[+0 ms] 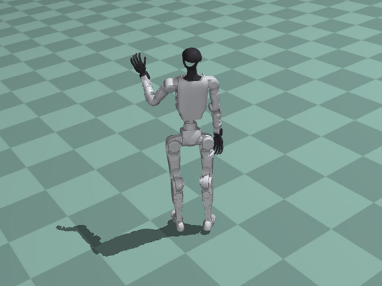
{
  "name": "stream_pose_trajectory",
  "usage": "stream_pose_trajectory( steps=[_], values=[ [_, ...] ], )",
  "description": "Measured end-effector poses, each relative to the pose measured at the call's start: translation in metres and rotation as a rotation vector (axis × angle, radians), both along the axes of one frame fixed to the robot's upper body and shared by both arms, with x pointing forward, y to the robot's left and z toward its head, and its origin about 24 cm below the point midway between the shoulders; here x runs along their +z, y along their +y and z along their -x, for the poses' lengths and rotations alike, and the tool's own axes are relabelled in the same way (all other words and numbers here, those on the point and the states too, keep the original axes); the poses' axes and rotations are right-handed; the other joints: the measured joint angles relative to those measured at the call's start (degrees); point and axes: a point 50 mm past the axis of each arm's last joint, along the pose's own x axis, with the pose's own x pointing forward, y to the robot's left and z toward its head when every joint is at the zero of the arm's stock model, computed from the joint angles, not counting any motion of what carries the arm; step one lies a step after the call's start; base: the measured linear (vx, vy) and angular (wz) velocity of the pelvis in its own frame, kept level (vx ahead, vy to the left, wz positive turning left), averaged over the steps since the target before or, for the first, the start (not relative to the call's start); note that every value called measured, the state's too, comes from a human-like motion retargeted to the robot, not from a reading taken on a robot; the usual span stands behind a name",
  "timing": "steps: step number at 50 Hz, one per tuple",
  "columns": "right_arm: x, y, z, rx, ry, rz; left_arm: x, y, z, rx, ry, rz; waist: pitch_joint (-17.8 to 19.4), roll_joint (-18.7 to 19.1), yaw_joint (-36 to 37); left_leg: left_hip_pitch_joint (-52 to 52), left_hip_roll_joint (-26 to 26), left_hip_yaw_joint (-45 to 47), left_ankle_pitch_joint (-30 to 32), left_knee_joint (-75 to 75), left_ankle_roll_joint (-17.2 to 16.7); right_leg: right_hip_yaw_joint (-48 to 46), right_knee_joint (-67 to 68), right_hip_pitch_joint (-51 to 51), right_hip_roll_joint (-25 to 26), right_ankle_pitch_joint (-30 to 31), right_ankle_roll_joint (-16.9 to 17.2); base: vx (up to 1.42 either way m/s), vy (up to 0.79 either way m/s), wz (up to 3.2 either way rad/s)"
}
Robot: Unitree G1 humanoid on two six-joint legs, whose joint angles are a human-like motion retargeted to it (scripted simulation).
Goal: In place motions
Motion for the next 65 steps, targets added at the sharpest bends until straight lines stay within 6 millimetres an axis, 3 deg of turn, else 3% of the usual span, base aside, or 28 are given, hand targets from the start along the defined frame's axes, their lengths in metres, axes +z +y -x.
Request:
stream_pose_trajectory(
  steps=[4, 7, 10, 12, 15, 18, 23, 27, 29, 31, 33, 34, 35, 36, 38, 40, 46, 50, 53, 55, 58, 60, 62, 65],
  values=[
    [0.0, 0.0, 0.0, 0.033, -0.001, -0.003, -0.036, 0.019, -0.039, -0.205, 0.374, 0.405, -0.7, 0.2, -0.3, 0.0, -0.2, -0.5, 0.1, 0.0, 0.0, -0.5, -0.1, 0.2, -0.1, 0.0, -0.1, 0.0, 0.0, 0.0],
    [0.0, -0.001, 0.002, 0.057, 0.004, -0.004, -0.087, 0.022, -0.068, -0.421, 0.717, 0.745, -1.4, 0.4, -0.4, 0.0, -0.3, -0.5, 0.1, 0.1, 0.0, -0.7, -0.1, 0.3, -0.1, 0.0, -0.1, 0.02, 0.0, 0.01],
    [0.0, -0.002, 0.001, 0.058, 0.005, -0.004, -0.133, 0.017, -0.076, -0.636, 0.994, 1.016, -1.6, 0.7, -0.6, 0.1, -0.4, -0.5, 0.1, 0.1, 0.1, -0.6, -0.1, 0.6, -0.1, -0.1, -0.1, 0.0, 0.0, 0.0],
    [0.0, -0.003, -0.001, 0.054, -0.004, -0.002, -0.137, 0.015, -0.074, -0.685, 1.027, 1.017, -1.3, 1.1, -0.9, 0.1, -0.2, -0.4, 0.1, 0.1, 0.1, -0.5, -0.1, 0.5, 0.0, -0.1, -0.1, 0.01, 0.03, -0.06],
    [0.0, -0.004, -0.002, 0.035, -0.016, 0.011, -0.103, 0.021, -0.071, -0.575, 0.846, 0.789, -1.2, 1.5, -0.9, 0.0, 0.0, 0.2, 0.0, 0.1, 0.1, 0.3, -0.1, 0.1, 0.2, -0.1, -0.1, 0.0, 0.04, -0.22],
    [0.001, -0.005, 0.001, 0.002, -0.01, 0.021, -0.05, 0.016, -0.062, -0.392, 0.601, 0.402, -1.1, 1.2, 0.0, 0.0, 0.1, 1.5, -0.2, 0.0, 0.0, 1.5, -0.2, 0.2, 0.4, -0.3, -0.2, -0.02, -0.03, -0.35],
    [0.001, -0.005, 0.003, -0.044, 0.005, 0.011, 0.022, -0.029, -0.035, -0.187, 0.251, -0.233, -1.1, 1.1, 0.7, -0.2, 0.2, 1.8, -0.2, 0.1, 0.0, 1.9, 0.1, -0.3, 0.1, -0.2, 0.2, 0.0, -0.01, -0.1],
    [0.001, -0.007, 0.0, -0.028, -0.005, 0.019, 0.04, -0.07, -0.024, -0.213, 0.183, -0.571, -1.3, 1.6, -0.4, -0.3, 0.2, 1.3, -0.1, 0.1, 0.1, 1.6, 0.1, -0.6, 0.1, 0.0, 0.1, 0.0, 0.0, 0.0],
    [0.001, -0.007, -0.001, -0.016, 0.0, 0.018, 0.035, -0.085, -0.032, -0.245, 0.362, -0.727, -1.3, 1.7, -0.8, -0.2, 0.2, 1.3, -0.1, 0.1, 0.1, 1.7, 0.0, -0.5, 0.2, 0.0, 0.0, 0.0, 0.0, 0.0],
    [0.001, -0.006, -0.002, -0.009, 0.004, 0.017, 0.013, -0.089, -0.053, -0.24, 0.772, -0.79, -1.4, 1.8, -0.9, 0.0, 0.1, 1.3, -0.1, 0.1, 0.2, 1.7, 0.0, -0.4, 0.3, 0.1, -0.1, 0.0, 0.0, 0.0],
    [0.001, -0.005, -0.002, -0.001, 0.001, 0.018, -0.019, -0.074, -0.072, -0.184, 1.27, -0.712, -1.4, 1.8, -1.1, 0.2, 0.0, 1.3, -0.1, 0.0, 0.3, 1.7, -0.1, -0.3, 0.4, 0.2, -0.3, 0.0, 0.0, 0.0],
    [0.001, -0.005, -0.003, 0.006, -0.002, 0.018, -0.031, -0.061, -0.075, -0.132, 1.438, -0.617, -1.4, 1.8, -1.2, 0.3, 0.0, 1.2, -0.1, 0.0, 0.3, 1.7, -0.1, -0.2, 0.3, 0.2, -0.3, 0.0, 0.0, 0.0],
    [0.001, -0.004, -0.004, 0.015, -0.006, 0.017, -0.041, -0.047, -0.075, -0.072, 1.561, -0.504, -1.4, 1.8, -1.4, 0.4, -0.1, 1.2, -0.1, 0.0, 0.3, 1.7, -0.2, -0.2, 0.3, 0.2, -0.4, 0.0, 0.0, 0.0],
    [0.0, -0.003, -0.005, 0.026, -0.01, 0.014, -0.044, -0.043, -0.074, -0.053, 1.566, -0.461, -1.3, 1.8, -1.6, 0.5, -0.1, 1.2, -0.1, 0.0, 0.3, 1.7, -0.2, -0.1, 0.3, 0.3, -0.4, 0.0, 0.0, 0.0],
    [0.0, -0.004, -0.009, 0.056, -0.02, 0.012, -0.04, -0.033, -0.071, -0.025, 1.429, -0.388, -1.1, 2.0, -2.1, 0.6, -0.1, 1.3, -0.1, 0.0, 0.3, 1.9, -0.1, -0.3, 0.3, 0.4, -0.4, 0.0, 0.0, 0.0],
    [0.0, -0.004, -0.011, 0.082, -0.031, 0.012, -0.025, -0.027, -0.064, -0.013, 1.128, -0.32, -0.9, 2.3, -2.4, 0.7, -0.1, 1.7, -0.2, -0.1, 0.3, 2.3, -0.1, -0.6, 0.3, 0.5, -0.5, 0.02, 0.02, -0.11],
    [0.001, -0.007, -0.002, 0.043, -0.023, 0.035, 0.034, -0.043, -0.019, -0.058, 0.179, -0.341, -1.2, 2.1, 0.1, 0.7, 0.3, 4.4, -0.7, -0.3, 0.3, 5.0, -0.4, -0.9, 1.2, 0.2, -1.0, 0.0, 0.02, -0.39],
    [0.001, -0.008, 0.004, -0.033, -0.004, 0.042, 0.05, -0.039, 0.006, 0.029, -0.159, -0.308, -1.6, 2.1, 1.1, 0.4, 0.6, 5.3, -0.8, -0.2, 0.2, 5.7, -0.4, -1.0, 1.4, 0.0, -0.8, 0.0, 0.0, -0.14],
    [0.002, -0.008, 0.004, -0.061, -0.002, 0.041, 0.05, -0.036, -0.002, -0.006, -0.056, -0.245, -1.7, 2.3, 0.7, 0.4, 0.6, 4.7, -0.7, -0.2, 0.1, 5.2, -0.2, -1.1, 1.0, 0.1, -0.4, -0.01, 0.0, 0.06],
    [0.002, -0.009, 0.004, -0.062, 0.002, 0.039, 0.039, -0.03, -0.026, -0.116, 0.269, -0.143, -1.9, 2.4, 0.6, 0.3, 0.6, 4.3, -0.6, -0.1, 0.1, 4.8, 0.0, -1.2, 0.7, 0.1, -0.3, -0.01, -0.01, 0.19],
    [0.002, -0.01, 0.004, -0.048, 0.009, 0.034, -0.009, -0.021, -0.062, -0.379, 0.87, 0.113, -2.1, 2.4, 0.3, 0.3, 0.5, 3.6, -0.5, -0.1, 0.1, 4.0, 0.1, -1.1, 0.5, 0.2, -0.3, 0.0, -0.03, 0.24],
    [0.002, -0.01, 0.001, -0.032, 0.007, 0.028, -0.032, -0.017, -0.067, -0.428, 0.982, 0.27, -2.0, 2.4, -0.4, 0.3, 0.3, 2.9, -0.4, 0.0, 0.2, 3.3, 0.0, -1.0, 0.4, 0.3, -0.3, 0.02, -0.01, 0.31],
    [0.002, -0.009, -0.004, -0.009, -0.003, 0.021, -0.017, -0.018, -0.059, -0.393, 0.733, 0.191, -1.7, 2.5, -1.4, 0.3, 0.2, 2.2, -0.3, 0.0, 0.2, 2.6, 0.0, -1.0, 0.4, 0.5, -0.4, 0.02, 0.03, 0.27],
    [0.001, -0.007, -0.009, 0.024, -0.024, 0.019, 0.016, -0.027, -0.021, -0.246, 0.184, -0.13, -1.1, 2.6, -2.3, 0.3, 0.1, 1.9, -0.2, -0.1, 0.2, 2.4, 0.0, -1.1, 0.4, 0.6, -0.5, 0.0, 0.0, 0.0]
  ],
)
